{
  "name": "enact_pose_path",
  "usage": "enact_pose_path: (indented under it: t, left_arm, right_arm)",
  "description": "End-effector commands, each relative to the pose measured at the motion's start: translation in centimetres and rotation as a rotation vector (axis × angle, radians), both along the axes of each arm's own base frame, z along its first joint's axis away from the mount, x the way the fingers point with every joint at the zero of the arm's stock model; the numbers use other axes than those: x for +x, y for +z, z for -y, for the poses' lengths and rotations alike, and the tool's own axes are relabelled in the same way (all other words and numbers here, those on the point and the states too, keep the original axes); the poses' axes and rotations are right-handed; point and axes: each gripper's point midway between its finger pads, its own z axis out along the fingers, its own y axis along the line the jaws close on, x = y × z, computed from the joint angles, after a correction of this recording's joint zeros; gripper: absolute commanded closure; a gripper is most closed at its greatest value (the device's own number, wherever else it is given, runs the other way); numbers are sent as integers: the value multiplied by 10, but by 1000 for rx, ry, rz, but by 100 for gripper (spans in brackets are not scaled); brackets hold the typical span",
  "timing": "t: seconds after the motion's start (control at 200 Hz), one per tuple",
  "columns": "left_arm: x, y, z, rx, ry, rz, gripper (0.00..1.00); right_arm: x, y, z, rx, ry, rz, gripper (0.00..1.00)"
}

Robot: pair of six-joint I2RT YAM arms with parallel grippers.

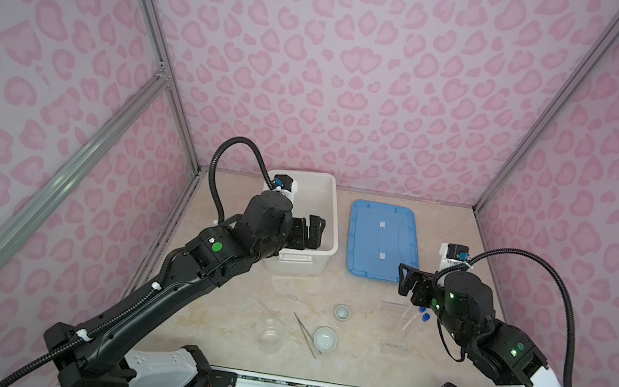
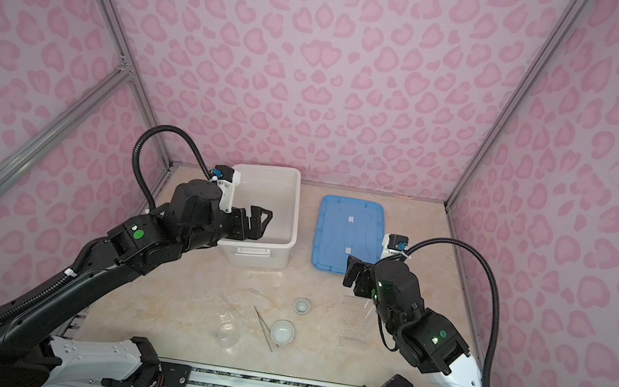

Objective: Organize the chemistry lab equipment
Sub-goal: 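Grasp the white bin rim with left gripper while right moves to the lid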

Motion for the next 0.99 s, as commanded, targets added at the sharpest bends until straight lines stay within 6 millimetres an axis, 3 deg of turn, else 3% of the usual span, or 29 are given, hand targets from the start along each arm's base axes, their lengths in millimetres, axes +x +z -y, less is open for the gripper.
enact_pose_path:
  t: [0.0,0.17,0.325,0.6,0.735,0.83,0.99]
  left_arm:
    - [3,-33,-30,164,16,-120,0]
    - [49,-55,-93,310,226,-187,5]
    - [89,-84,-119,338,305,-265,19]
    - [140,-128,-130,418,361,-355,36]
    - [152,-145,-140,437,389,-389,41]
    - [157,-158,-136,395,365,-420,51]
    - [159,-158,-132,363,367,-415,68]
  right_arm:
    - [5,6,-20,-43,107,0,2]
    - [18,3,-40,-64,162,-30,2]
    - [29,-9,-49,-119,179,-72,2]
    - [38,-20,-59,-126,202,-90,2]
    - [41,-26,-63,-120,214,-100,2]
    - [43,-30,-66,-111,220,-108,2]
    - [44,-36,-71,-95,228,-120,2]
